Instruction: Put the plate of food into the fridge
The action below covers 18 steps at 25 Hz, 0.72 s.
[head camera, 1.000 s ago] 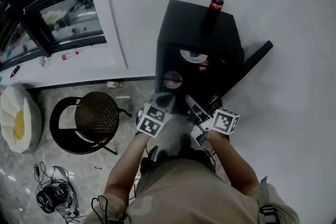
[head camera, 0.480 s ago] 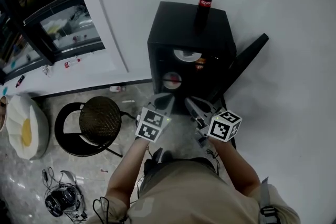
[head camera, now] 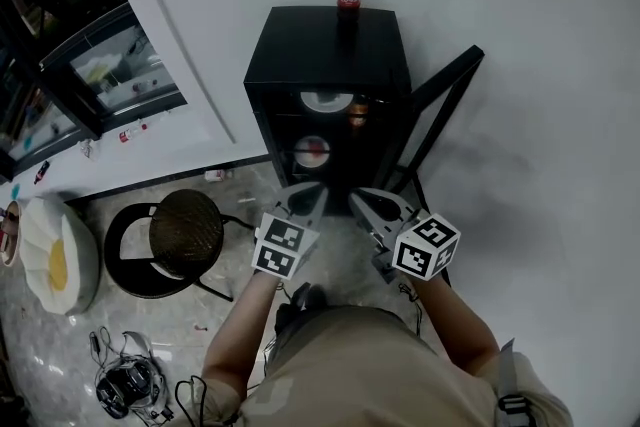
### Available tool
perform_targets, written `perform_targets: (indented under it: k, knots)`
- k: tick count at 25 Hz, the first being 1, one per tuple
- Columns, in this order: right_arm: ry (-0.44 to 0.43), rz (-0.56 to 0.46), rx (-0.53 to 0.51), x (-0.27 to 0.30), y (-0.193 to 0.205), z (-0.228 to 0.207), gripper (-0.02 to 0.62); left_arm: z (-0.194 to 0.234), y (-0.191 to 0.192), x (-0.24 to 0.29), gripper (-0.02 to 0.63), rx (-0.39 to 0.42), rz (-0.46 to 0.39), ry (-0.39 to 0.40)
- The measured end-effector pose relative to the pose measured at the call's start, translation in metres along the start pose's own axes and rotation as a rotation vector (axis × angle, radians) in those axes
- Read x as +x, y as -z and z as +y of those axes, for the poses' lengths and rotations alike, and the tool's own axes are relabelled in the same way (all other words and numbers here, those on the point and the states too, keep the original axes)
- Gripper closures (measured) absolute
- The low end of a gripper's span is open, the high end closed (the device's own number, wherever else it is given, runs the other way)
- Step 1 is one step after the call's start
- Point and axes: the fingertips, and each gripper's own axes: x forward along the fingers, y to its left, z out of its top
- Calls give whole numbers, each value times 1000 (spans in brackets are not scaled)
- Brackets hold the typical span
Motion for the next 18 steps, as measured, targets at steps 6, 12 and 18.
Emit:
perform_targets:
  k: [6, 12, 18]
  knots:
    - [-32, 22, -156, -28, -6, 13, 569, -27, -13, -6, 595, 11, -37, -11]
    - [-102, 43, -243, -48, -11, 30, 569, -39, -29, -19, 595, 22, -52, -37]
    - [-207, 83, -384, -60, -3, 63, 569, -50, -30, -37, 595, 34, -41, -69]
